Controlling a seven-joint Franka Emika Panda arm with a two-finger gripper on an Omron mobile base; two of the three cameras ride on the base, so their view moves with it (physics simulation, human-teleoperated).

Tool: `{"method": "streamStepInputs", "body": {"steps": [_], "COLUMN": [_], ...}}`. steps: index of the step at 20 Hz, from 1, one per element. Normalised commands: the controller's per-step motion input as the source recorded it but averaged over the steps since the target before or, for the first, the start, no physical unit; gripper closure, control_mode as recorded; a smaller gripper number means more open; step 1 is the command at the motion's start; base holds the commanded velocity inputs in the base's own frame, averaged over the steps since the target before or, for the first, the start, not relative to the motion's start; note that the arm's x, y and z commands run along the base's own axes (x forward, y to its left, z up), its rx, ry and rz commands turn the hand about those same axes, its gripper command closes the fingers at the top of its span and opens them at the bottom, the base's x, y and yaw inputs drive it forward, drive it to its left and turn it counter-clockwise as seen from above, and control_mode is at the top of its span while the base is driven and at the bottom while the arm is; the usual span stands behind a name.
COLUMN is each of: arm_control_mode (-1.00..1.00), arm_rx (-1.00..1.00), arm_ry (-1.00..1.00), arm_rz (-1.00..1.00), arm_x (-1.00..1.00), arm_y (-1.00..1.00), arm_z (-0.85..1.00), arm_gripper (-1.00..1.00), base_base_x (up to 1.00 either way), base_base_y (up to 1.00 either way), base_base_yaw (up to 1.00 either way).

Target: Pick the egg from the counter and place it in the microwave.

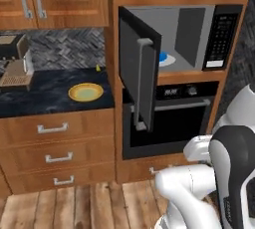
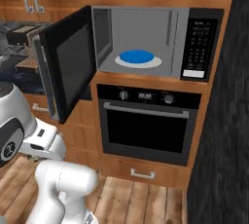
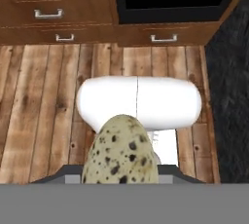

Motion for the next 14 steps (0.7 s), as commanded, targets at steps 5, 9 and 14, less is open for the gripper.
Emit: {"method": "streamStepInputs", "body": {"steps": [5,9,14], "arm_control_mode": [1.00,1.00,1.00], "arm_rx": [0.00,0.00,0.00], "arm_ry": [0.00,0.00,0.00], "arm_rz": [0.00,0.00,0.00], "arm_x": [0.00,0.00,0.00], "arm_y": [0.00,0.00,0.00], "arm_z": [0.00,0.00,0.00], "arm_gripper": [1.00,1.00,1.00], "base_base_x": [0.58,0.97,1.00], "base_base_y": [-0.78,-0.30,-0.04], "base_base_yaw": [-0.04,0.00,0.00]}}
